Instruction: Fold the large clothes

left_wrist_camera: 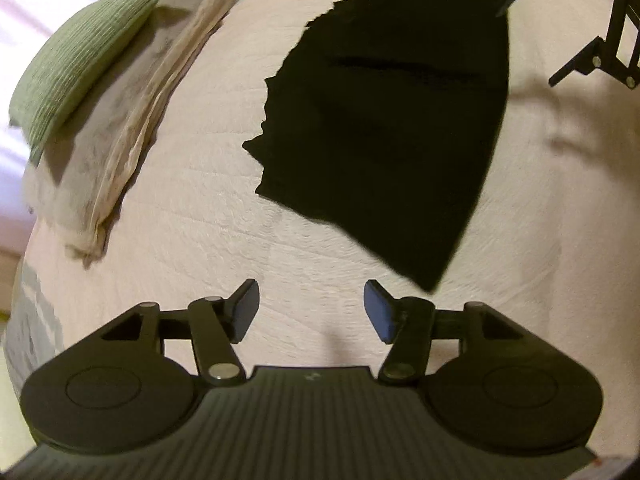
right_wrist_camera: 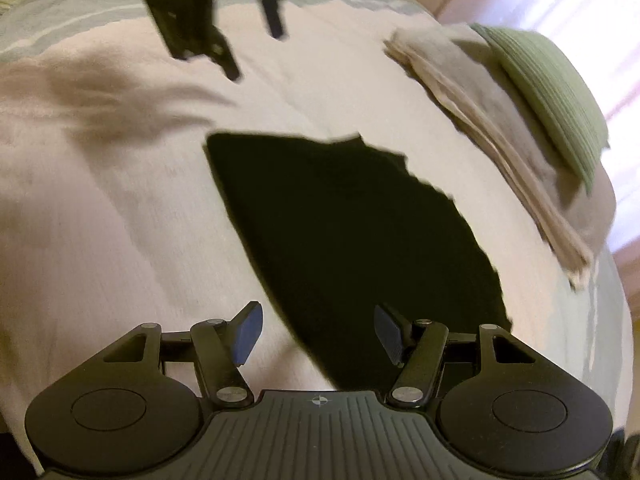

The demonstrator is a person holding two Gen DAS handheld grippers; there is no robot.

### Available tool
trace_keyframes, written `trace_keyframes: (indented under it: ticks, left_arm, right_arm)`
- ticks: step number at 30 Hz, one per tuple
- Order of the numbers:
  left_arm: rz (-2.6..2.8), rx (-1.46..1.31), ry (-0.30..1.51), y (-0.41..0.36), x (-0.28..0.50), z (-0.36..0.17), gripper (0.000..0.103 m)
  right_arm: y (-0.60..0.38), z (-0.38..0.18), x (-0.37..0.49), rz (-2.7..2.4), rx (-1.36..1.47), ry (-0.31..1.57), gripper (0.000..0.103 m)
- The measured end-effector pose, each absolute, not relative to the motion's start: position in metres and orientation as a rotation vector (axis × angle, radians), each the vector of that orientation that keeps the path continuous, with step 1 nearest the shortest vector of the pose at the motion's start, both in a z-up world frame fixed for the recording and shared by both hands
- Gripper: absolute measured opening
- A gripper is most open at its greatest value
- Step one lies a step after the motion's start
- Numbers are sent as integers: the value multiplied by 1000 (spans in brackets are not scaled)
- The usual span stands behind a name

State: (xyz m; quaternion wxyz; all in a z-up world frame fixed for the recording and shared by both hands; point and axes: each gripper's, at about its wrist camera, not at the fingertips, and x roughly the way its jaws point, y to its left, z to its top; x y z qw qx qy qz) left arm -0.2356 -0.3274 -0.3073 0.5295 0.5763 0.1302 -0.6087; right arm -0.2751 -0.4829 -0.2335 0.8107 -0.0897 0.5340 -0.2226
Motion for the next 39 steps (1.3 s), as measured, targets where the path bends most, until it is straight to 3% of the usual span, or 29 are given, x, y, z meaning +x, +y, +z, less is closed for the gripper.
trace_keyframes:
  ticks: [14, 19, 24, 33, 36, 37, 39]
  left_arm:
    - [-1628, 1391, 222, -328, -151, -360, 63]
    - [-1674, 1392, 177, -331, -139, -369, 65]
    - [-1806, 1419, -25, -347, -138, -379, 79]
    - [-2014, 1498, -553, -403, -156, -414, 81]
    - [-2110, 1519, -713, -413, -163, -415, 76]
    - [-2133, 1537, -754, -416, -165, -415, 69]
    - [-2173, 1616, -793, -422, -169, -416, 41]
  right_arm:
    - [-477, -310, -142, -412, -309, 1233, 56]
    - [-481, -312, -132, -392, -302, 1241, 11]
    - [-506, -270, -139, -483, -119, 1166, 5]
    - [-525, -246, -150, -514, -26, 1112, 5]
    - [-525, -243, -153, -525, 4, 1093, 5]
    - [-526, -242, -154, -528, 12, 1087, 5]
    - [-527, -241, -156, -540, 32, 1072, 5]
